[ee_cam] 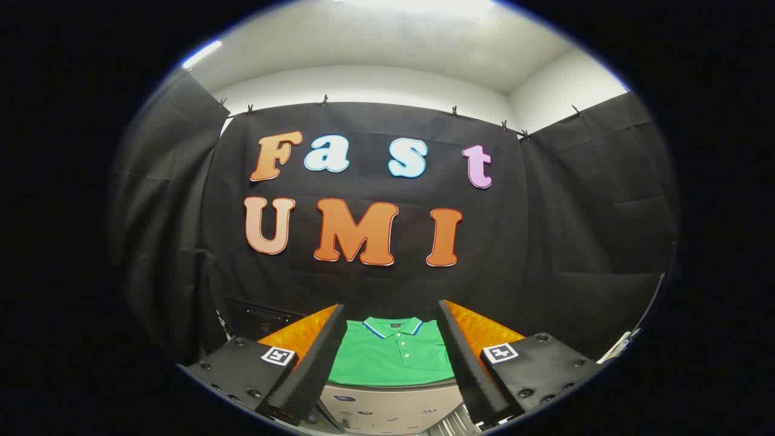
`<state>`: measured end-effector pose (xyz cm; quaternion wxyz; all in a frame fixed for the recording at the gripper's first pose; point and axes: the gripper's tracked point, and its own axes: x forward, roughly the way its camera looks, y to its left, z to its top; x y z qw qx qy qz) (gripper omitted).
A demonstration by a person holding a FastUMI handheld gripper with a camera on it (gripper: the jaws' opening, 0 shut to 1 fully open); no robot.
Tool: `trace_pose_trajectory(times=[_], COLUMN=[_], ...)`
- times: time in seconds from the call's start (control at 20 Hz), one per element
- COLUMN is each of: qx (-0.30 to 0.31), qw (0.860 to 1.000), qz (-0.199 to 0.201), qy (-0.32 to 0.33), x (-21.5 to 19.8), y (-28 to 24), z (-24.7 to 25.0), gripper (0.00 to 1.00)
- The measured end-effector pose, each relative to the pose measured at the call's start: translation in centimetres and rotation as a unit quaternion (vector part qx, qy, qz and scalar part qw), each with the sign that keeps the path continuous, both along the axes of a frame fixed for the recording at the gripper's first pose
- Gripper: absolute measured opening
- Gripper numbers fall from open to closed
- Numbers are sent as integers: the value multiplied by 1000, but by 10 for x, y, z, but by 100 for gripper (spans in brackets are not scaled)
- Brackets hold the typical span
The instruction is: Put the clothes into the washing machine and then close the washing machine lid.
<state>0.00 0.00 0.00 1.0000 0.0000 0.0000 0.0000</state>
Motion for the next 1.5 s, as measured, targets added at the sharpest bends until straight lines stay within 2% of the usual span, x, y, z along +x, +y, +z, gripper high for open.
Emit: trace_pose_trajectory(times=[1.05, 1.5], qx=[-5, -7], qw=[1000, 1000], qz=[0, -20], qy=[6, 4], x=[24, 33], y=[16, 23], z=[-8, -15], gripper=[97, 97])
